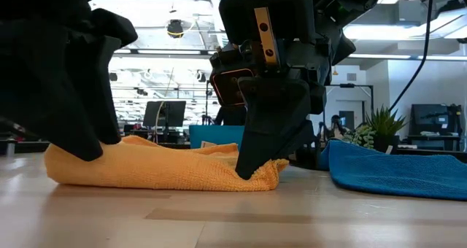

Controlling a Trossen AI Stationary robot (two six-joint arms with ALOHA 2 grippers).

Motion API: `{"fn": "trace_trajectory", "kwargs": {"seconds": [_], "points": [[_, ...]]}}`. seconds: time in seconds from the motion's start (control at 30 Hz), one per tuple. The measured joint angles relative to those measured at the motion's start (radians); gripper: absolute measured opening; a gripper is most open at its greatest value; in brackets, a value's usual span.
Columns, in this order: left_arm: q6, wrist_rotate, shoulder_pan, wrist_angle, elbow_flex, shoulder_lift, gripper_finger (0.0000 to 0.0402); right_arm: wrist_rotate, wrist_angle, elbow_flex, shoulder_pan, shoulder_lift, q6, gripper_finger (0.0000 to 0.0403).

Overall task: Roll microfiber towels into tight, uniform cylinder then place into a basket
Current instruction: Roll the yellow microfiber cloth

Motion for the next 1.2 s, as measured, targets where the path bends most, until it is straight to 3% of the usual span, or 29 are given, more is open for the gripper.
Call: {"fn": "trace_trajectory", "kwargs": {"seconds": [0.47, 0.93, 1.03, 1.2], "points": [[-0.118, 0.046, 0.007, 0.112, -0.139, -0.009, 0.0113, -0.011, 0.002, 0.0, 0.0, 0.0, -0.001, 0.0016], [-0.112, 0.035, 0.004, 0.149, -0.134, -0.005, 0.0113, -0.042, 0.003, 0.001, 0.0, 0.001, -0.044, 0.0114], [-0.112, 0.037, 0.004, 0.15, -0.134, -0.004, 0.0113, -0.115, -0.004, -0.001, -0.014, 0.002, -0.045, 0.0124], [-0.112, 0.039, 0.004, 0.152, -0.134, -0.003, 0.0113, -0.126, -0.021, -0.002, -0.019, -0.008, -0.068, 0.0125]]}}
